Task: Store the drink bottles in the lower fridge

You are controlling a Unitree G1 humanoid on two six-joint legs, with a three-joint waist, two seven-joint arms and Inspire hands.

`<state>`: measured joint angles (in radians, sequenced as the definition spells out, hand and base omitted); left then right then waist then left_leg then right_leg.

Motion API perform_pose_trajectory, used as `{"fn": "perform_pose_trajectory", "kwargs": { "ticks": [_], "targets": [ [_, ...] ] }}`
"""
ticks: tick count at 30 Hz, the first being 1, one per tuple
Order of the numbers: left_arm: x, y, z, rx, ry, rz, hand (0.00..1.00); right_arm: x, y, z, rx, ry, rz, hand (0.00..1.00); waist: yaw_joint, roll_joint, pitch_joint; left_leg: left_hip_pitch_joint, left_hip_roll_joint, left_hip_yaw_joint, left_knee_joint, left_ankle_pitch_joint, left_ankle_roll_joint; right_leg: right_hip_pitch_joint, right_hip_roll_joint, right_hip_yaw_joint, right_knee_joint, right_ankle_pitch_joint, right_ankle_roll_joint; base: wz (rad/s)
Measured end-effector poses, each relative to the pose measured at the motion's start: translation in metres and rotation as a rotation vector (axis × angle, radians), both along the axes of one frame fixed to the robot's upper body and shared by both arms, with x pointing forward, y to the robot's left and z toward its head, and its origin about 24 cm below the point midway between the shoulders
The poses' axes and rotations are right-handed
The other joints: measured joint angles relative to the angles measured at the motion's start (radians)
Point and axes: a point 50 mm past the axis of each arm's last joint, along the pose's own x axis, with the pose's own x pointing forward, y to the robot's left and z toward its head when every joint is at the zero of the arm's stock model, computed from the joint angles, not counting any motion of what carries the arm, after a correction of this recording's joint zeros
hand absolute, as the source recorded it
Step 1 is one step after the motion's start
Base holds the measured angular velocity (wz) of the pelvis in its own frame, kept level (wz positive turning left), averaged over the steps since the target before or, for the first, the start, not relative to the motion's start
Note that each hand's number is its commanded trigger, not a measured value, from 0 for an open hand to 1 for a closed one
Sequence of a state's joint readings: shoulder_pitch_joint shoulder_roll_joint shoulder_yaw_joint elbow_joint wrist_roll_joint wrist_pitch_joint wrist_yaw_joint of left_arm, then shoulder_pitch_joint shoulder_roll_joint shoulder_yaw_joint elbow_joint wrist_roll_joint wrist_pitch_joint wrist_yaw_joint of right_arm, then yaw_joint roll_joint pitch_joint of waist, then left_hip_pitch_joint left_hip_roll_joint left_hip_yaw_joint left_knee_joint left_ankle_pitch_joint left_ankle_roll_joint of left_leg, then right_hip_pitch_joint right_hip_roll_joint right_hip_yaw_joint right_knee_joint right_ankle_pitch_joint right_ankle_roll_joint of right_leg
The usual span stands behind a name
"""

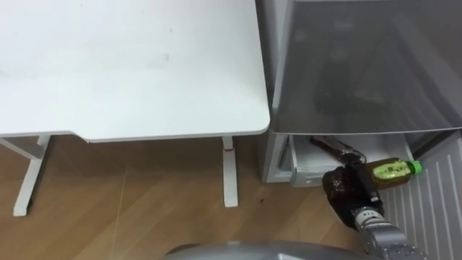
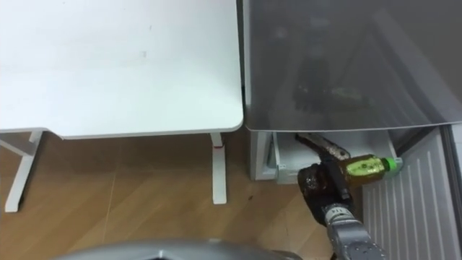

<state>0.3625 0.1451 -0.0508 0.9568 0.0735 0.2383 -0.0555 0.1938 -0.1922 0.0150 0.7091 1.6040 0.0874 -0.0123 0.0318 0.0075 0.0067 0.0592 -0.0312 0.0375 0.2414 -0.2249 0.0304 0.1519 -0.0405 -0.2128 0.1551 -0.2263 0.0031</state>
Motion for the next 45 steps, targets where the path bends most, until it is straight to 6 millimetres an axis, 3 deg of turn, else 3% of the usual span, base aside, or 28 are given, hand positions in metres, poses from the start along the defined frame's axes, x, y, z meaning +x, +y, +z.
{"fn": "perform_pose_trajectory", "kwargs": {
  "ticks": [5, 11, 15, 17, 19, 21, 25, 30, 36, 41, 45],
  "targets": [
    [0.005, 0.003, 0.001, -0.013, -0.014, -0.006, 0.0, 0.016, -0.01, -0.005, 0.002, 0.036, -0.052, 1.0, -0.006, 0.008, -0.0002, -0.069, -0.001, -0.017, 0.028, 0.0, 0.0, -0.055, -0.001, -0.012, 0.02, 0.0, -0.002, 0.1],
    [0.035, 0.011, 0.001, 0.004, -0.066, -0.037, 0.0, 0.068, -0.022, 0.009, -0.003, 0.003, -0.11, 1.0, 0.003, 0.029, 0.0014, -0.18, 0.001, -0.018, 0.045, 0.017, 0.004, -0.174, -0.007, -0.027, 0.072, 0.006, -0.009, 0.02],
    [0.056, 0.021, 0.002, 0.029, -0.093, -0.054, 0.0, 0.1, -0.025, 0.024, 0.001, -0.034, -0.095, 1.0, 0.01, 0.023, 0.0056, -0.249, 0.002, -0.019, 0.044, 0.035, 0.004, -0.259, -0.013, -0.035, 0.106, 0.008, -0.012, 0.02],
    [0.066, 0.024, 0.003, 0.037, -0.104, -0.061, 0.0, 0.103, -0.029, 0.026, -0.01, -0.033, -0.093, 1.0, 0.019, 0.022, 0.0074, -0.279, 0.002, -0.021, 0.046, 0.041, 0.004, -0.288, -0.014, -0.036, 0.108, 0.01, -0.016, 0.0],
    [0.081, 0.027, 0.005, 0.048, -0.138, -0.074, 0.0, 0.106, -0.033, 0.028, -0.016, -0.024, -0.089, 1.0, 0.029, 0.005, 0.0182, -0.322, 0.002, -0.021, 0.047, 0.052, 0.002, -0.334, -0.014, -0.038, 0.12, 0.016, -0.02, 0.0],
    [0.089, 0.028, 0.006, 0.049, -0.162, -0.085, 0.0, 0.112, -0.036, 0.033, -0.013, -0.033, -0.094, 1.0, 0.031, -0.004, 0.024, -0.363, 0.001, -0.025, 0.052, 0.059, 0.003, -0.376, -0.015, -0.039, 0.131, 0.018, -0.023, 0.02],
    [0.104, 0.025, 0.007, 0.051, -0.165, -0.15, 0.0, 0.137, -0.05, 0.056, -0.066, -0.082, -0.079, 1.0, 0.039, -0.013, 0.0292, -0.439, 0.002, -0.023, 0.066, 0.07, 0.007, -0.472, -0.027, -0.037, 0.177, 0.018, -0.024, -0.05],
    [0.108, 0.03, 0.008, 0.077, -0.156, -0.165, 0.0, 0.143, -0.052, 0.062, -0.064, -0.074, -0.074, 1.0, 0.062, -0.02, 0.0337, -0.447, 0.002, -0.02, 0.066, 0.071, 0.007, -0.479, -0.029, -0.037, 0.176, 0.019, -0.025, -0.03],
    [0.11, 0.033, 0.009, 0.085, -0.158, -0.166, 0.0, 0.166, -0.052, 0.083, -0.069, -0.111, -0.065, 1.0, 0.059, -0.023, 0.0347, -0.523, -0.001, -0.013, 0.085, 0.082, 0.013, -0.574, -0.047, -0.037, 0.234, 0.019, -0.025, 0.0],
    [0.113, 0.036, 0.01, 0.097, -0.181, -0.129, 0.0, 0.171, -0.053, 0.088, -0.081, -0.091, -0.067, 1.0, 0.064, -0.026, 0.0369, -0.541, 0.0, -0.005, 0.1, 0.085, 0.016, -0.593, -0.054, -0.037, 0.248, 0.019, -0.025, -0.02],
    [0.117, 0.035, 0.011, 0.086, -0.211, -0.097, 0.0, 0.174, -0.056, 0.093, -0.091, -0.085, -0.072, 1.0, 0.08, -0.035, 0.0443, -0.559, 0.0, 0.005, 0.117, 0.087, 0.018, -0.619, -0.064, -0.036, 0.279, 0.016, -0.029, -0.04]
  ]
}}
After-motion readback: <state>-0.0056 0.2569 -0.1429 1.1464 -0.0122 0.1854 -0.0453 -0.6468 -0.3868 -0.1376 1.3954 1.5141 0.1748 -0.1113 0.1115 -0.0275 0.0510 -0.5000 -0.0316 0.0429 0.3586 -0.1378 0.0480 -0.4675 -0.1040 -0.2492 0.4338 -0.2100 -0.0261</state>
